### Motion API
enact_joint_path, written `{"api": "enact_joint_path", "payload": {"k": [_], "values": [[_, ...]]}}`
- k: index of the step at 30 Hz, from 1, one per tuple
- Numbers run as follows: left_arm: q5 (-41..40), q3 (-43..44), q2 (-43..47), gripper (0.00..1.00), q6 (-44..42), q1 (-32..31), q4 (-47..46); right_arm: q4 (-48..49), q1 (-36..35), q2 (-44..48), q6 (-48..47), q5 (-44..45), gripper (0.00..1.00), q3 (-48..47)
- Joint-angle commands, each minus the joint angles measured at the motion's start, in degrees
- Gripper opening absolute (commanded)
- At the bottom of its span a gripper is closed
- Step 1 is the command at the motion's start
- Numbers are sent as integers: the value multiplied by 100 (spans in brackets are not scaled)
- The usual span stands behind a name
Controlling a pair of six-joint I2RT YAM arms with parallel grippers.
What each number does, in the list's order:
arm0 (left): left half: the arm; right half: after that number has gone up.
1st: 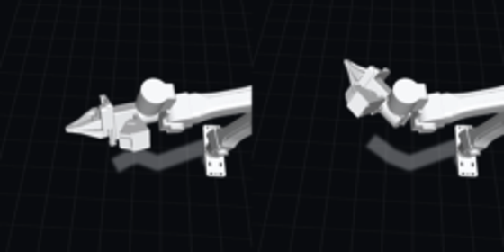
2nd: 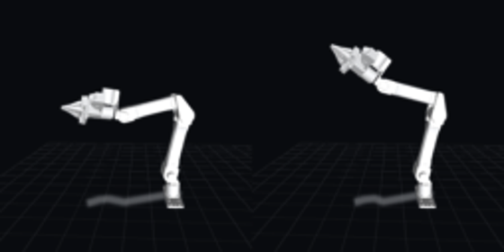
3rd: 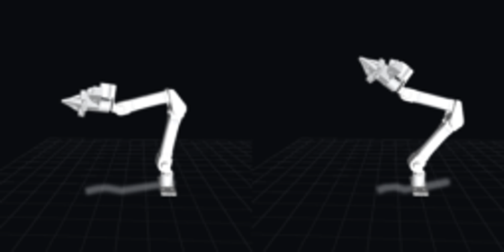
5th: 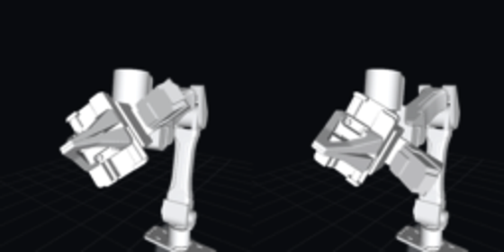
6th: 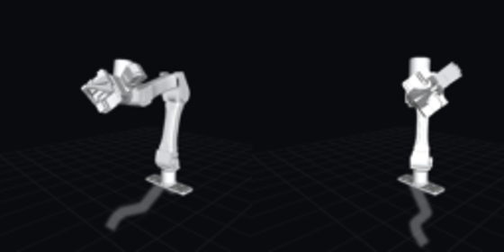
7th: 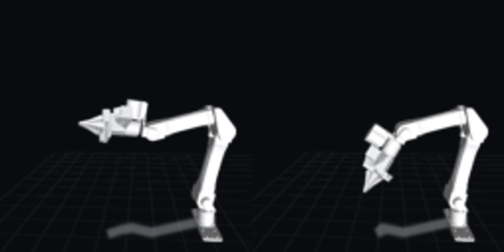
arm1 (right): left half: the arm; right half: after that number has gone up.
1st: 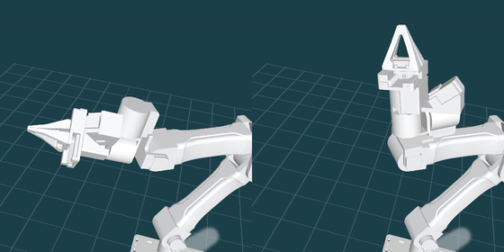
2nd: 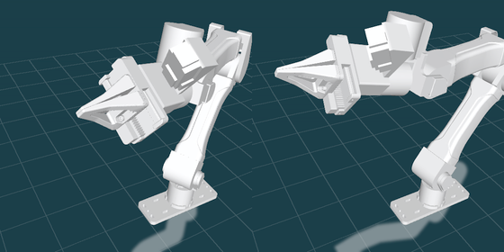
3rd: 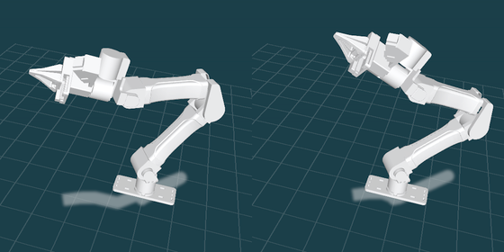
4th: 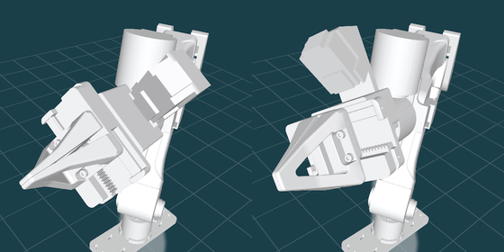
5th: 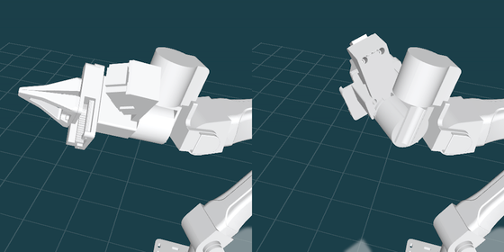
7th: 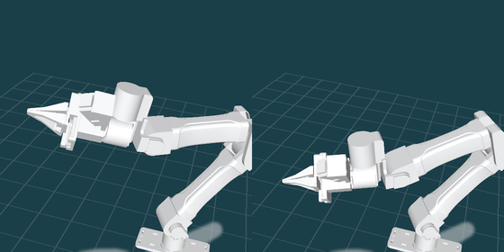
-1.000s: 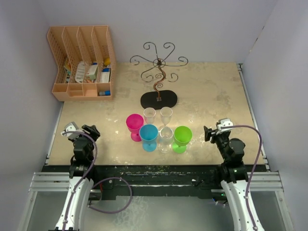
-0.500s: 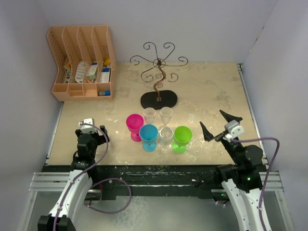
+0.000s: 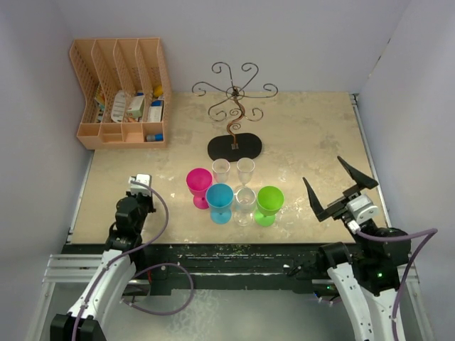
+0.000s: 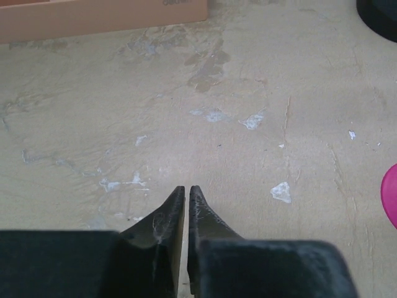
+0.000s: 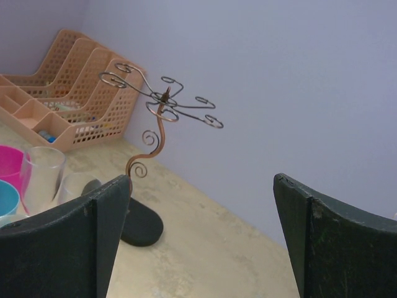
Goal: Place the wine glass upside down on the wine glass rack
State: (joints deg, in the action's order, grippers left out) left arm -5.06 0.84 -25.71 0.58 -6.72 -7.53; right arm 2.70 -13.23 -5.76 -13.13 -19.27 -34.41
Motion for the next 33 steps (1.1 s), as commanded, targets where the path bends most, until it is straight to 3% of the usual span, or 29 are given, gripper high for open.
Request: {"api": "enact_joint_path", "payload": {"k": [1, 9, 10, 13, 14, 15, 16, 18, 21, 22, 25, 27, 33], "values": [[-390, 169, -90, 5, -199, -204, -515, 780, -48, 94, -642, -361, 100, 19], [-570, 224, -124, 0, -207, -229, -646, 2410, -61, 483, 460, 488, 100, 983], [-639, 328, -195, 11, -166, -213, -617, 2753, -64, 424, 798, 647, 100, 1093], [-1086, 1284, -678, 79, -10, -199, 134, 3685, -64, 151, 2625, 1600, 100, 1332], [-1109, 1649, -886, 95, -152, -199, 455, 3574, -60, 60, 3563, 2191, 100, 1298], [-1071, 2075, -1077, 100, -406, -198, 716, 3108, -69, -17, 4320, 2640, 100, 1104], [-1057, 2487, -1251, 100, -731, -198, 926, 2228, -69, -92, 4768, 2905, 100, 769], [-1203, 3436, -1396, 100, -947, -194, 1782, 966, -65, -350, 4734, 3082, 100, 42], [-891, 4522, -1077, 100, -877, -156, 2774, 711, -65, -601, 2830, 2099, 100, -291], [-684, 4877, -1002, 100, -821, -133, 3094, 551, -65, -694, 2600, 1923, 100, -361], [116, 6165, -1272, 100, -705, 100, 4219, -772, -65, -1153, 4024, 2760, 100, -859], [210, 6593, -1540, 100, -710, 164, 4454, -1553, -65, -1605, 3788, 3094, 100, -1268], [57, 6923, -1817, 100, -932, 377, 3996, -1984, -65, -2387, 4093, 3099, 100, -1606]]}}
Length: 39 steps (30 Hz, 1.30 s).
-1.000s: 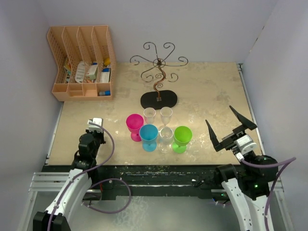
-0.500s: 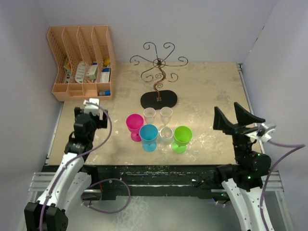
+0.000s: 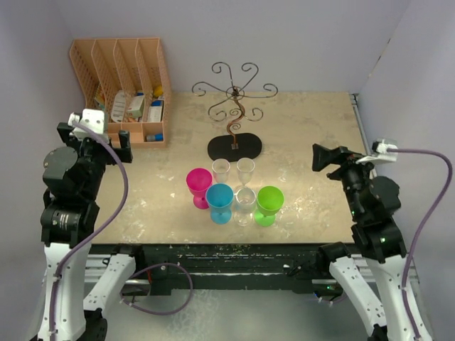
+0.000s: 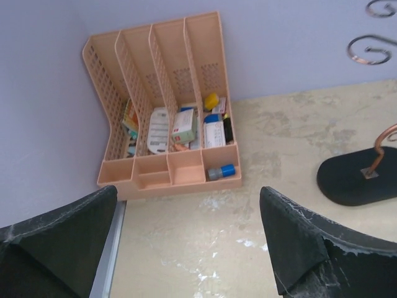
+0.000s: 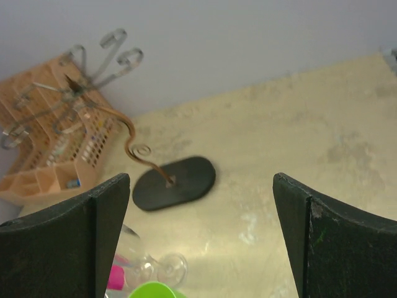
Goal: Place the wine glass upside down on the wine glass rack
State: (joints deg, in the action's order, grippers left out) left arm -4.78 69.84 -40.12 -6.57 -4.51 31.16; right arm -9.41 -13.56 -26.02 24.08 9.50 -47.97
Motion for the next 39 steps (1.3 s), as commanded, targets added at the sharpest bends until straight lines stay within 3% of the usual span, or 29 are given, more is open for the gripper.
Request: {"api": "enact_joint_path", "payload": {"k": [1, 4, 8, 10, 13, 17, 22, 24, 28, 29, 30, 31, 32, 33, 34, 35, 37, 38, 39], "values": [[-150, 16, -542, 100, -299, 211, -242, -770, -32, -416, 420, 181, 100, -249], [-690, -31, -861, 100, -703, 240, -1235, -761, -33, -430, 300, -170, 100, -233], [-763, -414, -887, 100, -1624, 245, -2816, -375, -33, -108, 214, -466, 100, 90], [-771, -277, -950, 100, -1897, 249, -2994, -51, -35, 81, 134, -667, 100, 275], [-762, 281, -1223, 100, -2031, 247, -2463, 320, -32, 256, -25, -736, 100, 330], [-681, 595, -1354, 100, -2005, 242, -1176, 1, -33, 129, 3, -713, 100, 25], [-1212, 801, -1054, 100, -1072, 248, -45, -461, -34, -111, 785, 50, 100, 6], [-1249, 1040, -1023, 100, -715, 249, 590, -759, -32, -259, 1212, -79, 100, -21], [-1255, 1237, -1256, 100, -639, 249, 1376, -1207, -37, -607, 1117, -11, 100, -329], [-1465, 1250, -1376, 100, -565, 245, 1519, -1272, -33, -652, 1109, -9, 96, -365], [-1804, 1203, -1486, 100, -484, 248, 1607, -1302, -33, -678, 1099, -63, 86, -360], [-2133, 1060, -1558, 100, -434, 245, 1608, -1250, -32, -678, 1050, -154, 66, -306], [-2488, 903, -1621, 95, -378, 246, 1576, -1162, -32, -658, 1032, -268, 41, -233], [-2725, 775, -1672, 84, -303, 249, 1599, -1096, -32, -639, 1068, -379, 11, -163], [-2796, 652, -1708, 68, -262, 245, 1635, -1064, -32, -612, 1191, -480, 0, -92], [-2734, 538, -1728, 49, -250, 249, 1658, -1063, -32, -580, 1350, -609, 0, -32], [-2352, 355, -1755, 0, -316, 254, 1729, -938, -32, -529, 1494, -892, 0, 129], [-2280, 357, -1780, 0, -259, 248, 1826, -882, -32, -523, 1501, -1017, 2, 211], [-2186, 391, -1791, 0, -141, 244, 2006, -871, -32, -533, 1536, -1077, 30, 240]]}}
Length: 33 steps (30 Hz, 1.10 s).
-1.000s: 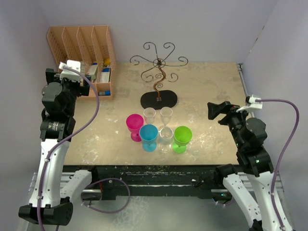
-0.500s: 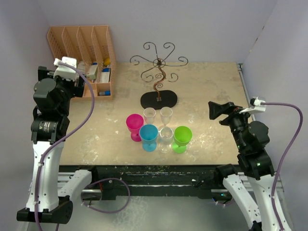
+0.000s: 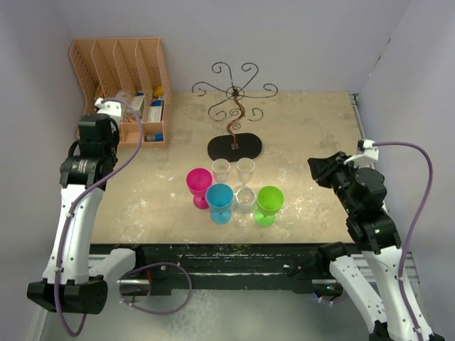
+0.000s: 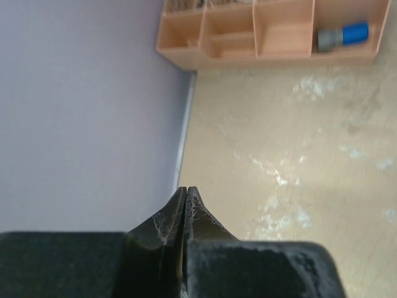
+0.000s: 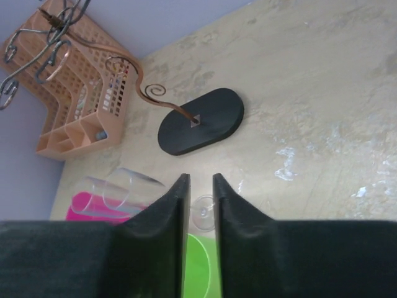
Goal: Place the wine glass upside down on the wine glass rack
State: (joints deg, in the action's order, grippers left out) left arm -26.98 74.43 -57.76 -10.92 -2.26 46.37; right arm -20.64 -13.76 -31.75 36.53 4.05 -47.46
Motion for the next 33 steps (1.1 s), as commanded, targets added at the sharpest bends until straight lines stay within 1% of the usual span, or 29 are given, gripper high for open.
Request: {"api": "enact_joint_path", "payload": {"k": [1, 2, 3, 4, 5, 6, 7, 8, 10, 11, 13, 17, 19, 21, 24, 27, 29, 33], "values": [[186, -56, 5, 0, 360, 23, 607, 183, -15, 19, 322, -539, 65, 181], [465, -61, 66, 0, 361, 24, 721, 111, -13, -3, 327, -537, 96, 150], [961, -60, 150, 25, 296, 24, 815, 34, -13, -26, 321, -533, 100, 117], [1480, -18, 222, 72, 268, 24, 1028, -38, -13, -37, 292, -510, 100, 64], [1958, 49, 300, 97, 236, 24, 1251, -60, -13, -38, 233, -468, 100, 6], [2354, 141, 398, 100, 210, 44, 1459, -201, -13, -60, 205, -454, 100, -71], [2427, 153, 534, 100, 191, 72, 1504, -326, -14, -96, 198, -515, 100, -177], [2320, 143, 729, 100, 243, 76, 1492, -439, -13, -145, 172, -574, 100, -265], [1698, 149, 1023, 100, 592, 77, 1436, -639, -17, -268, 0, -468, 100, -415], [1430, 182, 1136, 100, 736, 78, 1466, -791, -13, -345, 150, -295, 100, -479], [1473, 236, 1314, 100, 714, 77, 1587, -1046, -13, -455, 401, 61, 100, -499], [2611, 244, 1628, 100, 233, 77, 1769, -1113, -14, -590, 471, -156, 100, -361], [3067, 299, 1606, 100, -111, 77, 2019, -1072, -13, -633, 454, -240, 100, -229], [3413, 298, 1651, 100, -307, 77, 2072, -1185, -13, -683, 529, 180, 100, -146], [4428, 293, 1717, 100, -554, 77, 2062, -1270, -13, -840, 468, 393, 100, -185], [4861, 115, 1407, 100, -599, 77, 1814, -1437, -13, -1021, 388, 403, 100, -457], [5079, 62, 993, 100, -676, 77, 1671, -1406, -13, -1020, 287, 683, 100, -561], [5269, 422, 187, 100, -593, 77, 1111, -800, -13, -877, -62, 615, 100, -510]]}}
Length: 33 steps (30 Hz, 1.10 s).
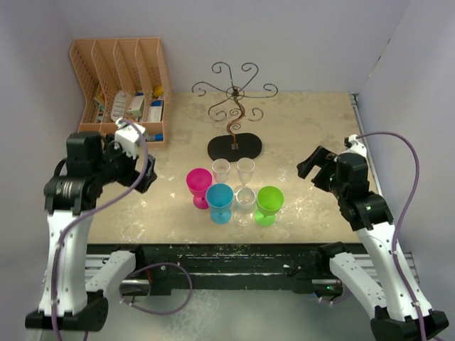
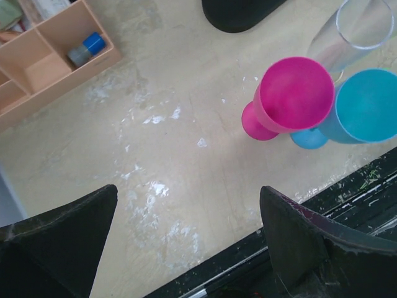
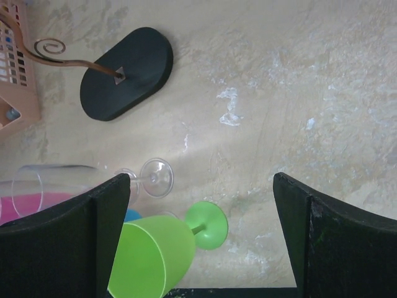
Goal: Place the wine glass upside down on the wine glass rack
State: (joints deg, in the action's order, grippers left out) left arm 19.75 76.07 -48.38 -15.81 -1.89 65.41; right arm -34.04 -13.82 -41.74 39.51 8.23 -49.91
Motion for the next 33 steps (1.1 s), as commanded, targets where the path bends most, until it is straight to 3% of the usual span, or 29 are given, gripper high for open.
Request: {"api": "enact_joint_path", "payload": {"k": [1, 6, 12, 16, 20, 23, 28, 33], "values": [[634, 409, -913, 100, -61, 44, -920, 661, -6, 135, -404, 271, 100, -288], [956, 1189, -1414, 100, 125, 40, -926, 1163, -6, -13, -254, 287, 100, -478], [1702, 1187, -1628, 99, -10, -58, -785, 1664, -6, -98, -579, 229, 100, -301], [1211, 1116, -1730, 99, 92, -413, -523, 2077, -6, 10, -965, -107, 100, -15], [-224, 841, -1609, 100, 622, -994, -835, 1780, -11, -259, -898, -269, 100, -433], [-198, 978, -1866, 99, 717, -1046, -786, 1668, -6, -357, -921, -523, 100, -605], [-634, 1029, -2166, 100, 796, -1602, -868, 2424, -6, 74, -1179, -1230, 100, -117], [-496, 937, -2265, 87, 1122, -1875, -1143, 2473, -6, 153, -1318, -1169, 100, -64]]}}
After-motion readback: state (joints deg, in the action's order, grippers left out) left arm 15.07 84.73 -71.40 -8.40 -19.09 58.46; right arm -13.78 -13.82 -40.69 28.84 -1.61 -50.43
